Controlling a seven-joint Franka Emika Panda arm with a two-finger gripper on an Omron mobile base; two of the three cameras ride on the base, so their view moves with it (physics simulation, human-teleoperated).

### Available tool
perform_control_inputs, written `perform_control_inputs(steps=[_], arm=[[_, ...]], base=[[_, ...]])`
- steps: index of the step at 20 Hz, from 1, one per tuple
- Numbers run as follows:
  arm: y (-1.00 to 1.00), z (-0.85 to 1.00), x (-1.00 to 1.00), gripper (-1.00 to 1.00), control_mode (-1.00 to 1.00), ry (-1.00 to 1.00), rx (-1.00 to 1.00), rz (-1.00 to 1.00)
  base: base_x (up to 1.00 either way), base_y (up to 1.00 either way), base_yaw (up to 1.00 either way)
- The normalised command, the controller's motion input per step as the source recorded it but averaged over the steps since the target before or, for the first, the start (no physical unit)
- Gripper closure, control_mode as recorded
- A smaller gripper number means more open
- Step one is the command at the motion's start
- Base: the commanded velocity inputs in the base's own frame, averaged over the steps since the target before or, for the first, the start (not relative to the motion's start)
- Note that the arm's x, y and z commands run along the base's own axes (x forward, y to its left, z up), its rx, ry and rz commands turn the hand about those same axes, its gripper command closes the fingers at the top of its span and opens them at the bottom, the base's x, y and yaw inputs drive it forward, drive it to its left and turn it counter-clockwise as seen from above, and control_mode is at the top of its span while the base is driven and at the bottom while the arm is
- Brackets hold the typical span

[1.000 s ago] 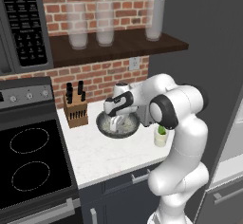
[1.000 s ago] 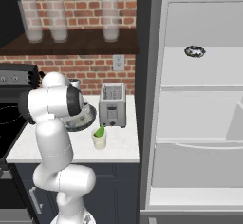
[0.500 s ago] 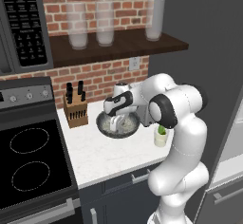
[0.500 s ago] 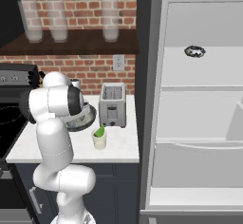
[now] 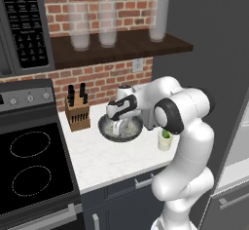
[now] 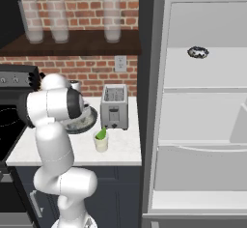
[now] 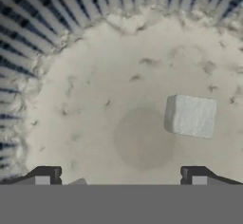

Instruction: Grab a lemon wedge from the fridge and one ice cube from the ice bowl, and put them in the glass of lemonade.

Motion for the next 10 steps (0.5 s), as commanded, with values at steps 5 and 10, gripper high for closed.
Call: perform_control_inputs(steps=[5, 10], arm=[[0.0, 0.07, -0.1, -1.0, -1.0, -0.1, 0.03, 0.0], [0.07, 0.02, 0.0, -1.0, -1.0, -0.01, 0.0, 0.0]], base=[[0.0, 0.0, 0.0], [0.0, 0.0, 0.0]])
